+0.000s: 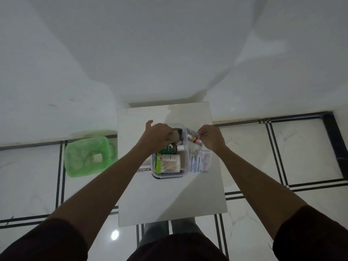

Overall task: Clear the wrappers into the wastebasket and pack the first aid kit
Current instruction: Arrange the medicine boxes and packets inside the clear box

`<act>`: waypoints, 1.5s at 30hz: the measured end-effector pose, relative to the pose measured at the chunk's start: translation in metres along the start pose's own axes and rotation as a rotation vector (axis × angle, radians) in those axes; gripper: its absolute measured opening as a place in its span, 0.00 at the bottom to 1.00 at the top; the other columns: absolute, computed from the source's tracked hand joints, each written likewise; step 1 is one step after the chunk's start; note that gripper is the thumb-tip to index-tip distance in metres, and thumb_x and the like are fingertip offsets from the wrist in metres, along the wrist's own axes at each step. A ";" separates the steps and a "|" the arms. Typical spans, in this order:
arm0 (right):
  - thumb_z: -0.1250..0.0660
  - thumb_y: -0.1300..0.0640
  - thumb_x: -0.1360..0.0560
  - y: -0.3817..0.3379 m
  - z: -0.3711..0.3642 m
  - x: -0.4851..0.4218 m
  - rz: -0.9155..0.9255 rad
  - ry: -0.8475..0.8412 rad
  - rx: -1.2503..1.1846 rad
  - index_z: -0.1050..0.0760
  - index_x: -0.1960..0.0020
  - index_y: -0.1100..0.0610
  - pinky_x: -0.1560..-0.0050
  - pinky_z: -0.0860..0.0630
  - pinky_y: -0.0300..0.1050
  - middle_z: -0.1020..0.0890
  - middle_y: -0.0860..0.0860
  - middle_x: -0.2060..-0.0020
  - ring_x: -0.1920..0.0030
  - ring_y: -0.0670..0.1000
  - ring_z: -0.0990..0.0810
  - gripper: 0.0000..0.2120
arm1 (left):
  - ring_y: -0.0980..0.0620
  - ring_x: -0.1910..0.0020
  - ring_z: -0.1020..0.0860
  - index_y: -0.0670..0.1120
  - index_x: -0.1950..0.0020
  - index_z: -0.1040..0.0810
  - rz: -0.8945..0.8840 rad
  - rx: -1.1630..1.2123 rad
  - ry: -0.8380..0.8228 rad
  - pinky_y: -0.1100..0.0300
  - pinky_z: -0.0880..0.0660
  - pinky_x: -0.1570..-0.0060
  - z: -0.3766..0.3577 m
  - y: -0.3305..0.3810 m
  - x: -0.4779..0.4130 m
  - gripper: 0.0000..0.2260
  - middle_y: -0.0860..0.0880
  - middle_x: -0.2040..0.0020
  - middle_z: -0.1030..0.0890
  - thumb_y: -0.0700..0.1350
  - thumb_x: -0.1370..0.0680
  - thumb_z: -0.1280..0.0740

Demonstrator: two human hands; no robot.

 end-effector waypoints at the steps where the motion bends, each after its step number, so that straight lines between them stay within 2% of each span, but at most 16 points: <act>1: 0.33 0.66 0.30 0.000 0.000 0.000 -0.002 0.002 -0.020 0.19 0.58 0.60 0.52 0.21 0.51 0.16 0.56 0.57 0.55 0.56 0.18 0.06 | 0.47 0.43 0.23 0.46 0.46 0.22 0.013 -0.010 -0.017 0.39 0.45 0.30 -0.003 -0.002 -0.002 0.13 0.48 0.48 0.19 0.50 0.24 0.39; 5: 0.33 0.66 0.31 0.000 0.001 -0.001 -0.007 0.004 -0.069 0.19 0.59 0.58 0.53 0.20 0.52 0.16 0.54 0.59 0.57 0.55 0.18 0.06 | 0.47 0.43 0.22 0.44 0.47 0.20 0.030 0.051 -0.005 0.36 0.47 0.29 -0.003 -0.007 0.000 0.13 0.47 0.48 0.17 0.51 0.23 0.38; 8: 0.32 0.65 0.32 -0.003 0.005 -0.002 -0.011 0.002 -0.089 0.19 0.61 0.56 0.54 0.20 0.50 0.16 0.54 0.59 0.58 0.53 0.19 0.06 | 0.41 0.49 0.19 0.43 0.52 0.18 -0.146 0.081 0.228 0.32 0.34 0.37 0.013 0.000 0.015 0.07 0.43 0.53 0.16 0.43 0.27 0.30; 10: 0.32 0.65 0.32 -0.006 0.010 -0.002 -0.007 0.013 -0.095 0.20 0.61 0.54 0.57 0.22 0.45 0.16 0.54 0.58 0.59 0.50 0.20 0.07 | 0.41 0.54 0.17 0.42 0.52 0.18 -0.141 0.234 0.413 0.43 0.26 0.45 0.022 -0.006 0.028 0.08 0.42 0.55 0.15 0.43 0.28 0.30; 12: 0.31 0.65 0.31 -0.011 0.018 0.001 0.011 0.049 -0.088 0.20 0.60 0.55 0.60 0.25 0.42 0.15 0.54 0.59 0.61 0.49 0.21 0.06 | 0.44 0.52 0.18 0.41 0.49 0.18 -0.008 0.381 0.532 0.51 0.25 0.47 0.023 -0.023 0.044 0.12 0.43 0.52 0.15 0.48 0.27 0.31; 14: 0.31 0.64 0.31 -0.017 0.026 0.005 0.042 0.093 -0.075 0.19 0.58 0.56 0.64 0.27 0.39 0.16 0.53 0.59 0.63 0.47 0.22 0.05 | 0.47 0.51 0.19 0.42 0.48 0.19 0.101 0.439 0.591 0.54 0.24 0.47 0.013 -0.039 0.066 0.13 0.44 0.50 0.16 0.49 0.27 0.31; 17: 0.31 0.63 0.30 -0.029 0.038 0.016 0.109 0.165 -0.085 0.20 0.57 0.57 0.65 0.24 0.40 0.16 0.52 0.59 0.62 0.48 0.21 0.04 | 0.46 0.50 0.19 0.42 0.46 0.20 0.189 0.484 0.544 0.54 0.24 0.47 -0.010 -0.057 0.098 0.16 0.44 0.49 0.16 0.50 0.28 0.34; 21: 0.33 0.65 0.28 -0.053 0.043 0.033 0.272 0.345 -0.092 0.21 0.56 0.58 0.59 0.21 0.48 0.17 0.54 0.59 0.58 0.53 0.20 0.04 | 0.44 0.43 0.21 0.45 0.42 0.22 0.188 0.334 0.271 0.49 0.24 0.45 -0.054 -0.077 0.120 0.23 0.46 0.44 0.18 0.54 0.33 0.35; 24: 0.34 0.64 0.27 -0.075 0.036 0.050 0.481 0.484 -0.012 0.22 0.55 0.59 0.59 0.24 0.42 0.18 0.53 0.59 0.57 0.52 0.22 0.03 | 0.45 0.39 0.24 0.48 0.38 0.24 0.172 0.165 0.058 0.45 0.27 0.44 -0.086 -0.083 0.126 0.25 0.49 0.40 0.20 0.52 0.34 0.29; 28: 0.33 0.63 0.26 -0.098 0.004 0.075 0.830 0.505 0.175 0.21 0.58 0.60 0.61 0.23 0.46 0.16 0.55 0.60 0.59 0.54 0.21 0.03 | 0.42 0.48 0.20 0.45 0.44 0.21 0.177 0.088 0.032 0.48 0.24 0.51 -0.102 -0.084 0.128 0.20 0.46 0.48 0.17 0.44 0.35 0.25; 31: 0.32 0.60 0.27 -0.101 -0.022 0.078 0.916 0.482 0.328 0.20 0.59 0.58 0.61 0.24 0.48 0.16 0.54 0.60 0.59 0.54 0.20 0.03 | 0.40 0.57 0.20 0.41 0.49 0.20 0.213 0.123 0.111 0.51 0.22 0.62 -0.099 -0.082 0.131 0.15 0.43 0.55 0.18 0.41 0.34 0.26; 36: 0.32 0.59 0.29 -0.095 -0.042 0.059 0.795 0.442 0.564 0.23 0.64 0.56 0.59 0.29 0.48 0.18 0.51 0.64 0.62 0.53 0.23 0.05 | 0.42 0.61 0.22 0.40 0.52 0.21 0.487 0.395 0.308 0.53 0.25 0.64 -0.073 -0.089 0.137 0.10 0.42 0.59 0.21 0.45 0.29 0.29; 38: 0.32 0.60 0.30 -0.093 -0.046 0.052 0.741 0.387 0.641 0.25 0.65 0.55 0.59 0.31 0.48 0.21 0.50 0.65 0.62 0.52 0.25 0.06 | 0.52 0.66 0.21 0.44 0.53 0.21 0.560 0.537 0.414 0.59 0.26 0.67 -0.053 -0.087 0.138 0.10 0.48 0.63 0.20 0.47 0.29 0.28; 40: 0.34 0.60 0.30 -0.091 -0.048 0.050 0.709 0.316 0.677 0.25 0.65 0.53 0.58 0.33 0.48 0.21 0.48 0.65 0.61 0.52 0.26 0.06 | 0.60 0.70 0.23 0.45 0.49 0.20 0.587 0.673 0.502 0.72 0.29 0.69 -0.031 -0.081 0.134 0.12 0.51 0.66 0.21 0.47 0.30 0.26; 42: 0.35 0.57 0.29 -0.089 -0.048 0.053 0.680 0.274 0.661 0.24 0.64 0.53 0.57 0.34 0.49 0.20 0.47 0.64 0.59 0.51 0.25 0.06 | 0.58 0.68 0.23 0.43 0.45 0.20 0.567 0.732 0.543 0.72 0.29 0.67 -0.011 -0.068 0.125 0.17 0.50 0.64 0.20 0.48 0.30 0.25; 45: 0.36 0.53 0.27 -0.083 -0.041 0.063 0.586 0.288 0.495 0.22 0.61 0.52 0.55 0.32 0.49 0.17 0.48 0.59 0.57 0.52 0.22 0.07 | 0.51 0.64 0.22 0.43 0.40 0.22 0.543 0.765 0.512 0.64 0.26 0.63 0.004 -0.048 0.102 0.22 0.48 0.60 0.20 0.50 0.31 0.25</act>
Point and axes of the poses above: each hand's wrist, its own x-axis away from the middle knuckle, its own z-axis out of the back of the hand, y = z × x, the point moved 4 cm from there along -x, towards the middle knuckle
